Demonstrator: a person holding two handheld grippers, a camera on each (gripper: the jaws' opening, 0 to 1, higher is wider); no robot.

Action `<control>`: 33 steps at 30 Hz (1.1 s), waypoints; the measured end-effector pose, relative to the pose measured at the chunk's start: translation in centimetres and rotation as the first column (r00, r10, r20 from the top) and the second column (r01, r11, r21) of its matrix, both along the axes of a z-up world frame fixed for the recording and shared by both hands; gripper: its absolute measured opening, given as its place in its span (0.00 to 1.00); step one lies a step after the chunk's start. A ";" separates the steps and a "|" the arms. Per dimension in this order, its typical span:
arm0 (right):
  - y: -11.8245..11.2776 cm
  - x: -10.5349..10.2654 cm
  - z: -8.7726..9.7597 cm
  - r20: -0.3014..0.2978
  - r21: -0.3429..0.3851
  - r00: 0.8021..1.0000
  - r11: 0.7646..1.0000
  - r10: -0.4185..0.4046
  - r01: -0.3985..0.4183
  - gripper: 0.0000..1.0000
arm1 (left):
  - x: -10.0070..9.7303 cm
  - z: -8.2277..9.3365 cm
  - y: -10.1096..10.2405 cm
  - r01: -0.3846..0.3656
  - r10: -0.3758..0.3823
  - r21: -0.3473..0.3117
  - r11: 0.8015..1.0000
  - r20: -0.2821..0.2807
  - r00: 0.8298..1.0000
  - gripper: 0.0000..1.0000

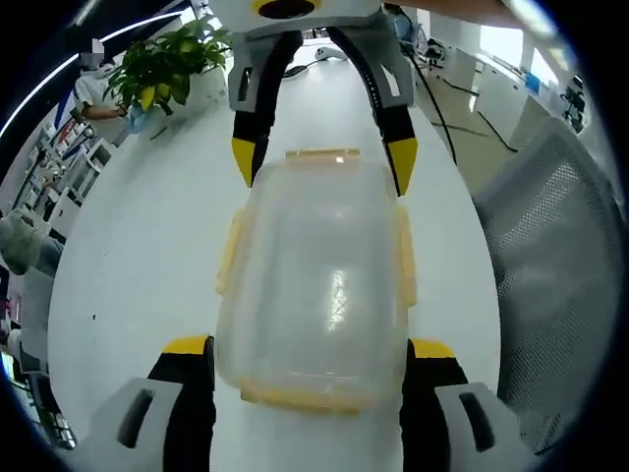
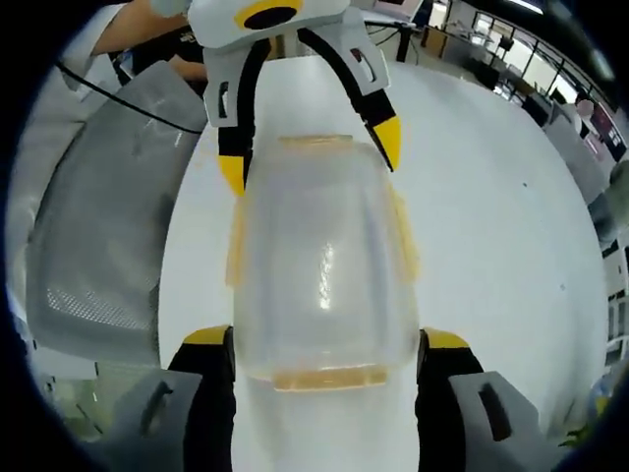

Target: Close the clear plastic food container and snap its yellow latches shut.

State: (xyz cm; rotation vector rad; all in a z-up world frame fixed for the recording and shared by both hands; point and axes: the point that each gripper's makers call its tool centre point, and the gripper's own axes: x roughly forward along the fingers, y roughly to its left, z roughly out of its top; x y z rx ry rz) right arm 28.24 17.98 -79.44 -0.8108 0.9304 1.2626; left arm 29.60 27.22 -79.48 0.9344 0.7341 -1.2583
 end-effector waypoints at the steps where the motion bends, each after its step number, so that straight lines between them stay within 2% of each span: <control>1: 0.0 0.0 0.0 -0.003 0.000 1.000 1.000 0.000 0.000 0.72 | 0.0 0.0 0.0 0.000 0.000 0.001 1.000 0.000 1.000 0.75; 16: -0.2 0.2 -0.1 -0.012 -0.014 1.000 1.000 0.012 -0.012 0.73 | 0.1 -0.1 -0.2 -0.004 0.004 0.002 1.000 -0.002 1.000 0.75; 33: -0.1 2.1 -0.2 -0.011 -0.029 1.000 0.999 0.019 -0.020 0.73 | 1.9 -0.2 0.0 0.000 0.000 0.017 1.000 -0.003 1.000 0.75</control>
